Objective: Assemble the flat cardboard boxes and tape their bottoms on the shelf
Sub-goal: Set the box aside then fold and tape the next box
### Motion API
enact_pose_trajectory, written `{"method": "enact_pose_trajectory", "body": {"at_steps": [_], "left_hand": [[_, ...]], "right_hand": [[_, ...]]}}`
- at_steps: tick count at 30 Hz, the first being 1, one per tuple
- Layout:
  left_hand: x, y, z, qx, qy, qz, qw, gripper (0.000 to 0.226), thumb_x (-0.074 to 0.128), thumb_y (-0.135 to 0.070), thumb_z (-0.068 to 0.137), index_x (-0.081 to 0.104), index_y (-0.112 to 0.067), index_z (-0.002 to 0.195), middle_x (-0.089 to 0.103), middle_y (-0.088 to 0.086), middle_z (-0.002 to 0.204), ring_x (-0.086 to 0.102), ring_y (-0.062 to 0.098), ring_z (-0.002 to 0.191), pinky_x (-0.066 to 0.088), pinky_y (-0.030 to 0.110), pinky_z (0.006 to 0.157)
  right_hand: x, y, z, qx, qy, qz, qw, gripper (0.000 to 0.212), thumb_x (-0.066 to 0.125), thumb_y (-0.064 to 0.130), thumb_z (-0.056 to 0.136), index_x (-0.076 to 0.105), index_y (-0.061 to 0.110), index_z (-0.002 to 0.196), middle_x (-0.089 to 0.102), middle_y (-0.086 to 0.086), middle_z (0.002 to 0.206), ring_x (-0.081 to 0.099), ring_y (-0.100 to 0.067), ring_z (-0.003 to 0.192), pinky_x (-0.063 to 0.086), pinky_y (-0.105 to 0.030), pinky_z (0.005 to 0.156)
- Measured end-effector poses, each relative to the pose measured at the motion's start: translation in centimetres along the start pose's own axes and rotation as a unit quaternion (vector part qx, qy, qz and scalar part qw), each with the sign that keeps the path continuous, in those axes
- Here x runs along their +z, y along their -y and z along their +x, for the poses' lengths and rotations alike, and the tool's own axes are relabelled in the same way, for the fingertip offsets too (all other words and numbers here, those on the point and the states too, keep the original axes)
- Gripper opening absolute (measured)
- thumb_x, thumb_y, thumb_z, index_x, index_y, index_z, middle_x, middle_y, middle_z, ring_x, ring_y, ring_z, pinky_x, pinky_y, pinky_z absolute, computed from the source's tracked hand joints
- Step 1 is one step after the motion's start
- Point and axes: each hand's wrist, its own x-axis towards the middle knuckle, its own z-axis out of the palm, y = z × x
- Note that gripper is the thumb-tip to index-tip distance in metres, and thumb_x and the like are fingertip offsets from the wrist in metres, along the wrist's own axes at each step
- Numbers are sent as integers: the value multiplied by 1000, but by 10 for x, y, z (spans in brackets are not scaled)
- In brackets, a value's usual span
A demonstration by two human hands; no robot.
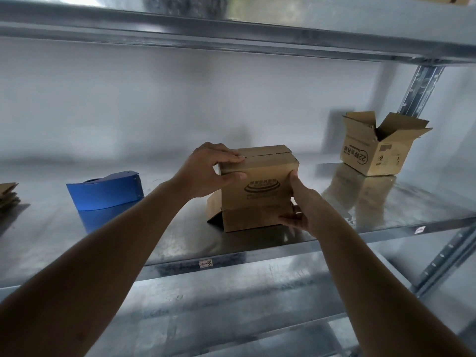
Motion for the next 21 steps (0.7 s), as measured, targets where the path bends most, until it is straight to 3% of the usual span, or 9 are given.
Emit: {"method": "enact_pose_trajectory", "body": {"at_steps": [2, 5, 8, 12, 14, 16, 19, 21], "left_hand": [[-1, -3, 0, -9, 11, 14, 1000, 54, 75, -65, 78, 77, -33, 121, 71, -18, 119, 56, 7, 110, 45, 28, 95], [-5, -9, 3, 5, 19, 74, 997, 62, 60, -80, 78, 76, -36, 119, 70, -19, 114, 56, 7, 103, 37, 33, 98], [-5, -8, 4, 4, 25, 49, 999, 63, 61, -79, 78, 76, -34, 120, 68, -17, 109, 54, 10, 99, 44, 30, 91], [-4, -6, -1, 10, 10, 50, 999, 52, 59, -68, 84, 75, -35, 122, 67, -19, 112, 50, 8, 105, 38, 34, 101], [-8, -4, -4, 13, 5, 36, 999, 48, 58, -61, 87, 76, -33, 122, 67, -20, 110, 48, 3, 105, 34, 32, 103], [-13, -3, -5, 15, 10, 19, 1000, 44, 56, -53, 92, 77, -28, 122, 69, -17, 109, 49, 3, 104, 35, 25, 99], [-22, -2, -7, 29, -3, 17, 999, 36, 51, -32, 98, 79, -20, 117, 74, -8, 105, 59, 13, 99, 42, 26, 96], [-30, 0, -7, 17, -24, -15, 999, 34, 51, -19, 96, 80, -14, 113, 77, -3, 103, 65, 13, 98, 50, 28, 93]], "right_hand": [[5, 1, -1, -5, -24, -15, 1000, 79, 33, 87, 90, 52, 18, 124, 58, -8, 111, 64, -33, 107, 65, -42, 73], [14, 4, 5, -49, -106, -79, 990, 111, 27, 101, 75, 48, 17, 144, 40, -11, 147, 52, -30, 111, 56, -41, 84], [25, 14, 0, -141, -148, -58, 977, 89, 50, 79, 91, 35, 18, 153, 28, -13, 149, 47, -28, 107, 44, -36, 85], [45, 25, -1, -155, -161, -96, 970, 76, 58, 69, 93, 33, 26, 150, 33, -7, 126, 56, -36, 112, 52, -45, 97], [53, 29, 2, -169, -170, -94, 966, 77, 59, 60, 96, 24, 31, 158, 37, -11, 135, 56, -39, 118, 52, -47, 101], [58, 36, 0, -197, -178, -81, 961, 79, 61, 51, 99, 17, 36, 162, 35, -12, 143, 59, -34, 110, 51, -41, 97], [71, 42, 0, -223, -129, -74, 963, 61, 64, 51, 96, 39, 39, 151, 32, -6, 138, 59, -19, 92, 49, -27, 77], [82, 42, 2, -234, -72, -111, 963, 54, 69, 51, 92, 50, 38, 141, 31, 1, 132, 55, -11, 92, 47, -22, 69]]}}
